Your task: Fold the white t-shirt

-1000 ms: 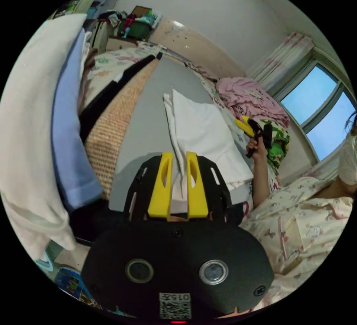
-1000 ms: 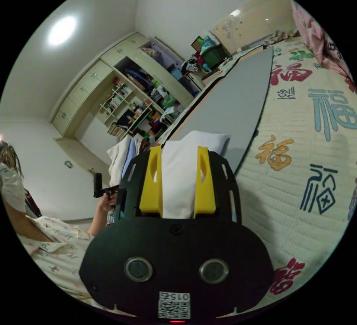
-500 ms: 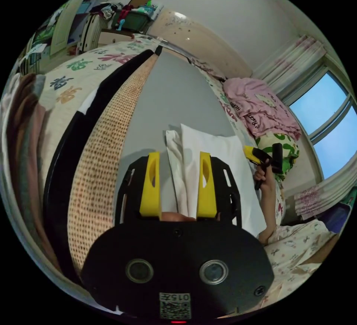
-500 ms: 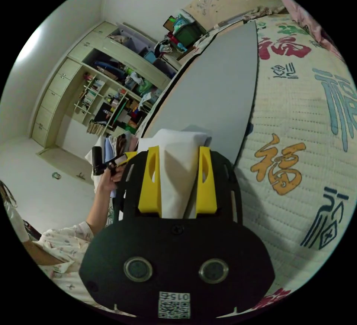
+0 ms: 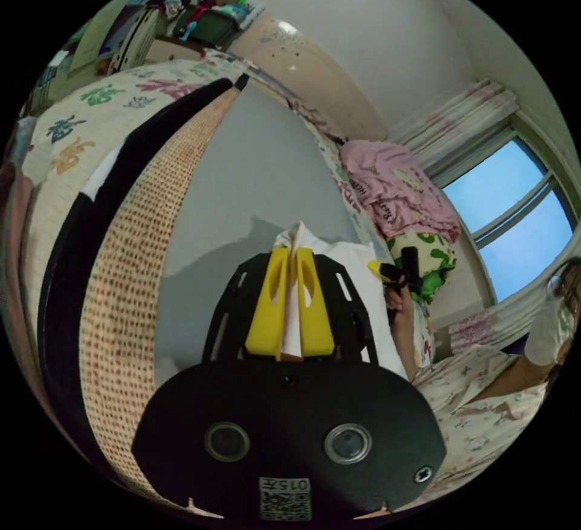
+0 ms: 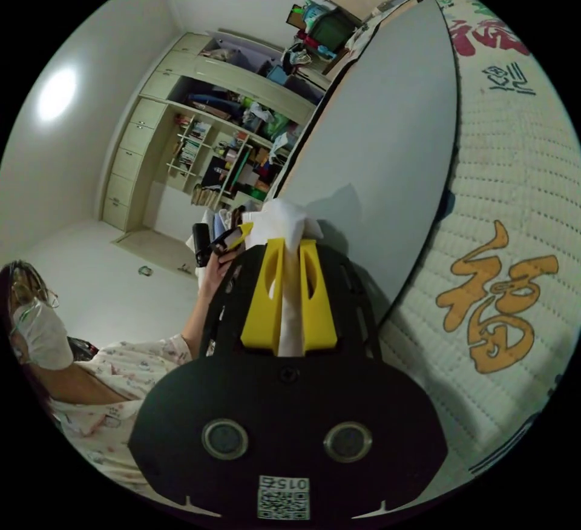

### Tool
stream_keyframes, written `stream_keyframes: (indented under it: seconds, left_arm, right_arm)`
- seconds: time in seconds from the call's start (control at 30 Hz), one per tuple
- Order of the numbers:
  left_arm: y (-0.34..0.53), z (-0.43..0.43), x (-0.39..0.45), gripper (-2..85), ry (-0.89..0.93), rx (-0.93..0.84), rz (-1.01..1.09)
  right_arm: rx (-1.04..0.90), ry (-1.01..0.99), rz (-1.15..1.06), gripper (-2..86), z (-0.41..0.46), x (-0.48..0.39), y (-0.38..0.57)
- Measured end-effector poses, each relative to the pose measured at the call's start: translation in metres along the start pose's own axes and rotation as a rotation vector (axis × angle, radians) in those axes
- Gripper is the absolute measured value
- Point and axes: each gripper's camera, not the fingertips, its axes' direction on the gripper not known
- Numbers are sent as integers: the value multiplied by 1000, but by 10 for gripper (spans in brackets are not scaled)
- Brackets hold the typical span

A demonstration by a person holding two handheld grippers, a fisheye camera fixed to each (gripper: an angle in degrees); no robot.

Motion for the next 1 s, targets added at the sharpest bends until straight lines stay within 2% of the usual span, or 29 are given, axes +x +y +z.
stream_keyframes:
  seconds: [0.2, 0.33, 0.5, 0.6, 0.67, 0.77, 0.9, 1.0]
  left_arm:
    - [77, -138, 86, 8, -19, 178, 202]
    - [154, -253, 130, 6, -55, 319, 306]
    - [318, -461, 170, 5, -91, 590, 369]
    - [430, -564, 188, 5, -175, 749, 360]
    - [495, -619, 196, 5, -268, 822, 326]
    - [594, -695, 207, 5, -415, 906, 242]
    - [704, -758, 207, 5, -630, 967, 91]
    - [761, -782, 189, 4, -692, 997, -16]
  right_arm:
    - [30, 70, -210, 47, -34, 12, 109]
    - [54, 17, -490, 45, -54, -56, 223]
    - [60, -85, -806, 45, -27, -131, 394]
    - [-45, -149, -905, 45, 29, -149, 480]
    - [-220, -248, -933, 44, 91, -152, 535]
    - [-379, -343, -936, 43, 185, -143, 606]
    - [-516, -322, -925, 41, 308, -111, 701]
    - [-669, -273, -893, 38, 402, -79, 771]
